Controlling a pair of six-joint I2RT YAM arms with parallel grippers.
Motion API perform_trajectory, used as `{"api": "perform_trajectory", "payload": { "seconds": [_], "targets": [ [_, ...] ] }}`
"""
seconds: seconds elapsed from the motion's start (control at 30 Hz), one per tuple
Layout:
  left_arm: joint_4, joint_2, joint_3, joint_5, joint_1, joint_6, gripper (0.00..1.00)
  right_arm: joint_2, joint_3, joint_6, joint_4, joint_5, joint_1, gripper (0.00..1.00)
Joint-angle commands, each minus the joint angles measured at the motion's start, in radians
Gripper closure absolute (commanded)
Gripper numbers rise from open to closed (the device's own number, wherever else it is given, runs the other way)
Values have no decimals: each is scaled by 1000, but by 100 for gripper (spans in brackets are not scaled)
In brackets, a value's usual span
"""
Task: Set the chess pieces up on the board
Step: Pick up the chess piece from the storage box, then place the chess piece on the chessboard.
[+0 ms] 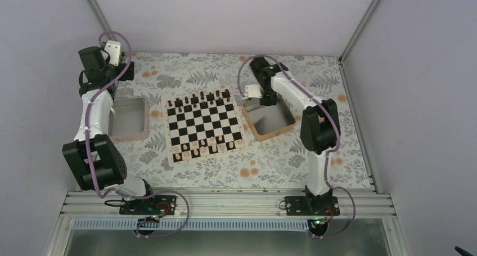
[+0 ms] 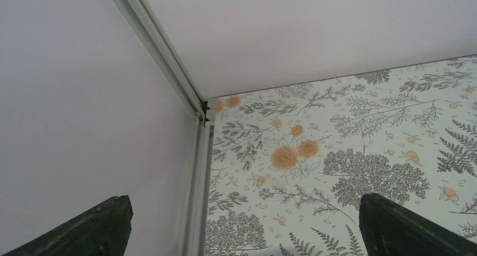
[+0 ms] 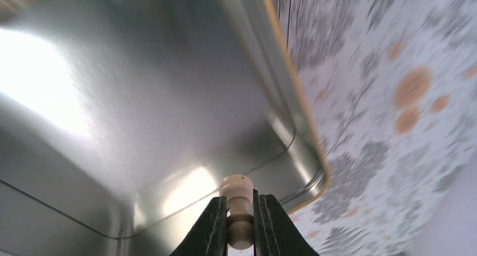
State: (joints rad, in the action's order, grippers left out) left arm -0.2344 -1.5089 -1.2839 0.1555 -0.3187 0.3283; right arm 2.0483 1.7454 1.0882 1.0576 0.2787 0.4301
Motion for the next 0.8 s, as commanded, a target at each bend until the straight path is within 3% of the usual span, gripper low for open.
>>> {"api": "perform_trajectory", "payload": {
  "seconds": [0.0,0.37,0.77],
  "targets": [
    [5,41,8,19,-7,-8,0,-32,73,-39,58,-28,133,92],
    [2,42,5,33,-8,-12,0,68,144,-76,76,-138,338,92],
    [2,38,8,35,-7,-11,0,64,-1,-117,4,-231,448,89]
  ]
}}
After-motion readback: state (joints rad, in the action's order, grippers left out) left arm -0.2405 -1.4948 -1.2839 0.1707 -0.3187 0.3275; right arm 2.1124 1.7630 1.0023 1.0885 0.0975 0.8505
